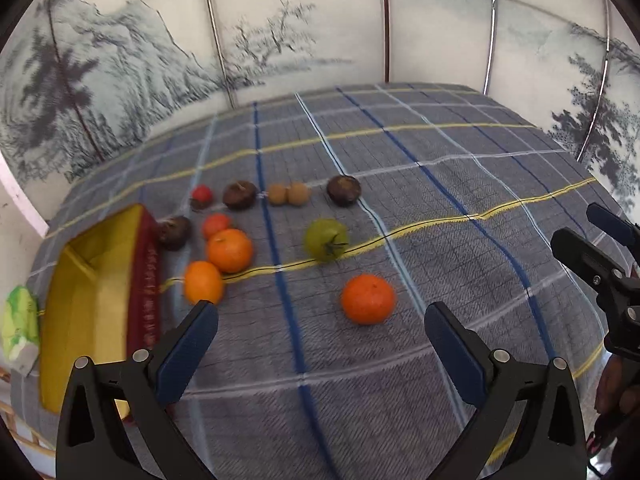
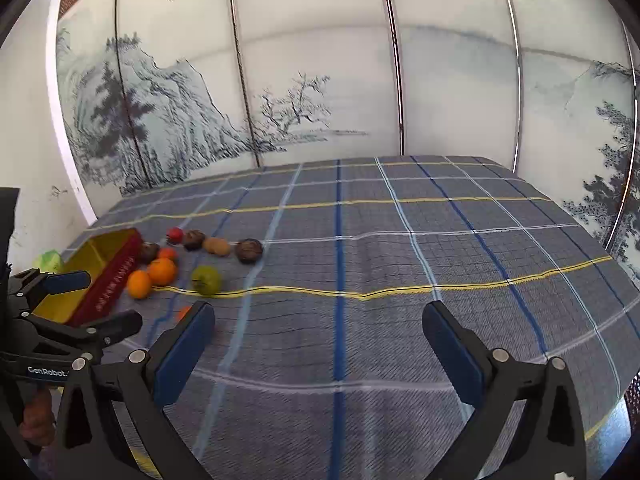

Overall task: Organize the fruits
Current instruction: 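Reach the left tool to the mandarin and close on it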

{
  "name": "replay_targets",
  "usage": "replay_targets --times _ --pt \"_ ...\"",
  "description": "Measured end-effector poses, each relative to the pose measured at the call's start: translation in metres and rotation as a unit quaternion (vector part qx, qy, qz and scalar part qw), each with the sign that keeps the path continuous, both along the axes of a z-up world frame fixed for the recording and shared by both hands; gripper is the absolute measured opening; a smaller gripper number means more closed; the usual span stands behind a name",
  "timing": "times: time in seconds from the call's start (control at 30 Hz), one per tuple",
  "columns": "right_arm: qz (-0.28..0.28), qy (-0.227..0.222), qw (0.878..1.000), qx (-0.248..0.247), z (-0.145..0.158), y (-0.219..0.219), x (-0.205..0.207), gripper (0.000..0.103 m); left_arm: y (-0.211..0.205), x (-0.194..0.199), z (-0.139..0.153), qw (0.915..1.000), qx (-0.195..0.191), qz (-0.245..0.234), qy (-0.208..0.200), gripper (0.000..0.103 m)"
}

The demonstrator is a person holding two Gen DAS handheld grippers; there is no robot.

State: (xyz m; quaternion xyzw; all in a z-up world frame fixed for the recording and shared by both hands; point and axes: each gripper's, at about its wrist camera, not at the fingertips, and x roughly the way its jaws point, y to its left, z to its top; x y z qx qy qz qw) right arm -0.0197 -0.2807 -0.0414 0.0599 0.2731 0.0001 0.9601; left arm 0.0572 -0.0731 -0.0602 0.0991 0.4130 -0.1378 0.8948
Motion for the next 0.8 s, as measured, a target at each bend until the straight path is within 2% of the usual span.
replay_targets --times 0.1,0.17,0.23,0.4,0.5,0.53,0.57,0.6,0.7,0.8 --pt "-0.003 0.009 1.000 0.005 -0.005 -0.012 0.013 0.103 -0.007 0.012 -0.010 0.9998 -0.007 -0.004 0.016 0.091" --pt "-0.006 0.012 1.000 0.011 -0.008 -0.018 0.021 0.103 -0.012 0.019 -0.017 0.9996 0.004 -0.003 0.028 0.078" --pt "-0.005 0.016 1.000 0.018 -0.011 -0.022 0.028 0.103 -0.016 0.028 -0.027 0.9987 0.016 0.000 0.047 0.074" --pt "0.000 0.020 0.999 0.025 -0.013 -0.023 0.044 0.103 -0.022 0.033 -0.035 0.9988 0.020 -0.004 0.043 0.073" --pt "0.003 0.023 0.999 0.027 -0.017 -0.022 0.050 0.103 -0.025 0.036 -0.042 0.9983 0.012 -0.009 0.056 0.072" --pt "0.003 0.025 0.999 0.027 -0.018 -0.021 0.052 0.103 -0.026 0.037 -0.044 0.9980 0.010 -0.009 0.061 0.064" --pt "0.003 0.027 0.999 0.027 -0.020 -0.021 0.056 0.103 -0.027 0.039 -0.050 0.9972 0.006 -0.015 0.073 0.047" --pt "0.002 0.029 0.999 0.028 -0.022 -0.021 0.057 0.103 -0.028 0.040 -0.054 0.9963 0.006 -0.020 0.083 0.039" --pt "0.000 0.038 0.999 0.025 -0.032 -0.021 0.064 0.103 -0.027 0.036 -0.051 0.9979 0.010 -0.017 0.063 0.039" --pt "-0.003 0.051 0.998 0.023 -0.041 -0.021 0.068 0.103 -0.022 0.026 -0.038 0.9988 -0.004 -0.014 0.047 0.038"
